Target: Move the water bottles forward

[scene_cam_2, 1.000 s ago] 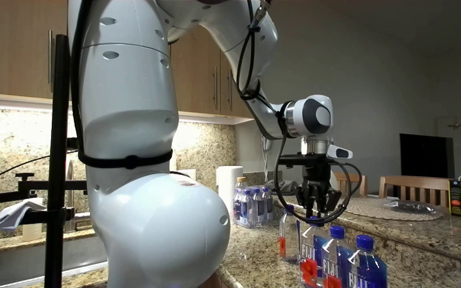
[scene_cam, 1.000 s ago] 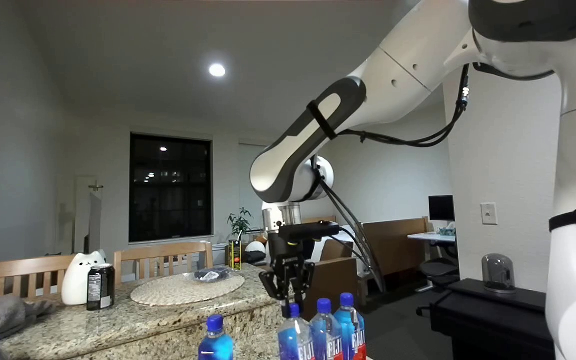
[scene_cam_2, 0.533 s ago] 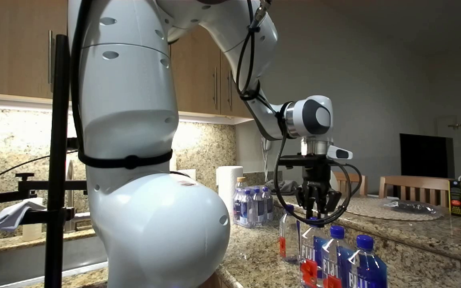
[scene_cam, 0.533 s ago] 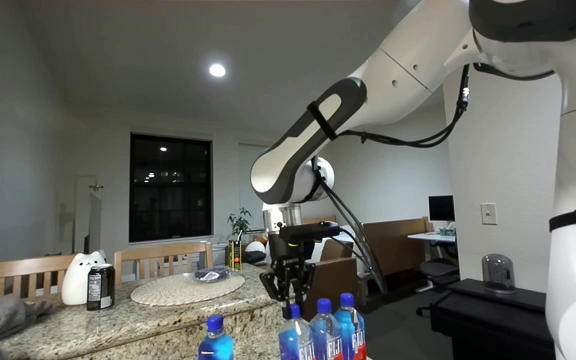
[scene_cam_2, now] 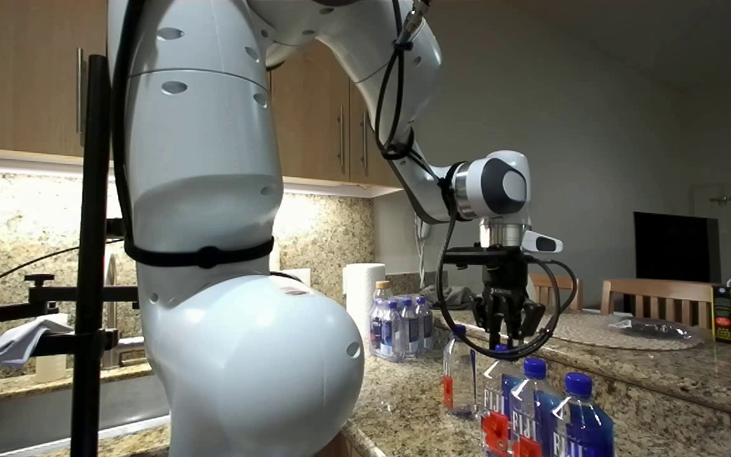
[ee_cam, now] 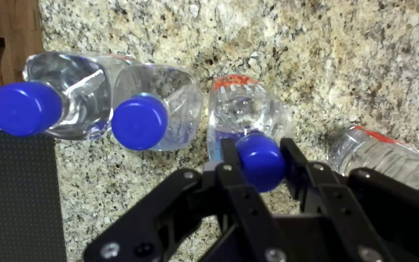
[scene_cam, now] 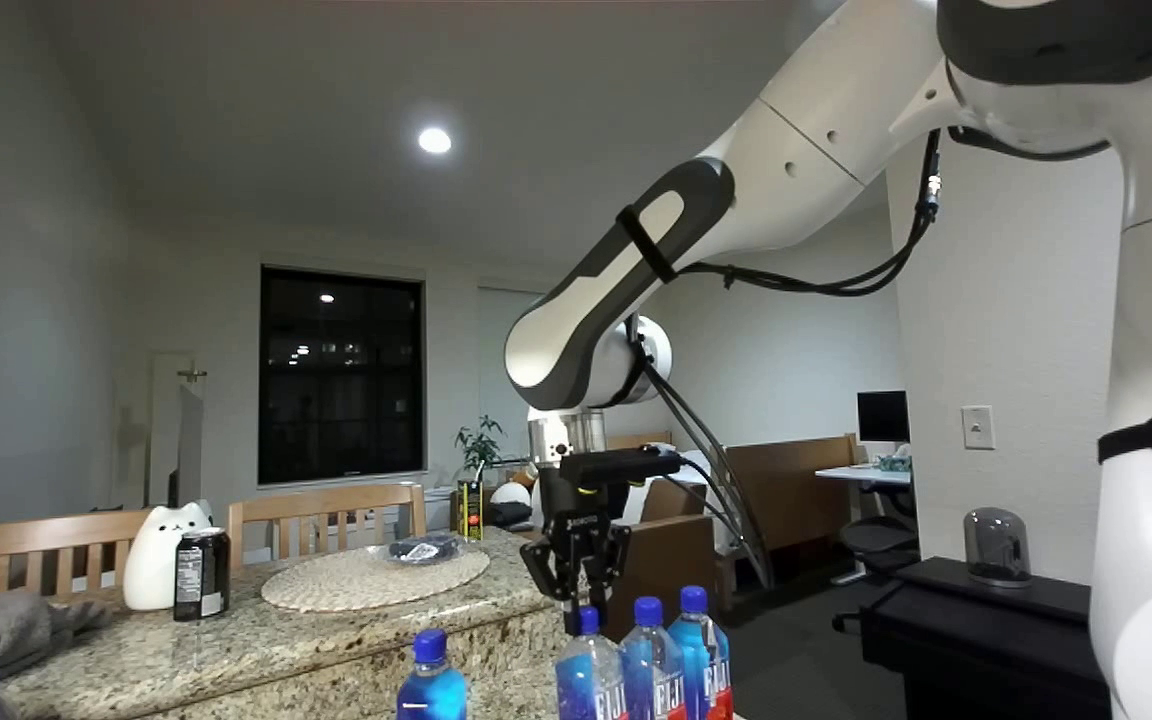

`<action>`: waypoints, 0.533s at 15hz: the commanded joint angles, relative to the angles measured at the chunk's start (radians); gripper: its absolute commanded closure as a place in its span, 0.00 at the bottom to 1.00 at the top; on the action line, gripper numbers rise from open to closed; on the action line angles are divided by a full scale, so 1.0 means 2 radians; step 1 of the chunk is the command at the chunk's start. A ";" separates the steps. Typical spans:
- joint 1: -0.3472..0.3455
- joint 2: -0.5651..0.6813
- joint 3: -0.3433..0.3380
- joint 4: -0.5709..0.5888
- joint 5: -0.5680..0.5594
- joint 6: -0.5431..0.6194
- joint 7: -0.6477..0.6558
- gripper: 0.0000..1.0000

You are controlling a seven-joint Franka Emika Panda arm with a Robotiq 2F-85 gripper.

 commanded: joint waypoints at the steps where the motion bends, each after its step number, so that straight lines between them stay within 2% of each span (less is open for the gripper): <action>1: -0.008 -0.015 0.005 -0.015 -0.003 0.009 -0.002 0.87; 8: -0.007 -0.016 0.006 -0.019 -0.005 0.009 -0.002 0.87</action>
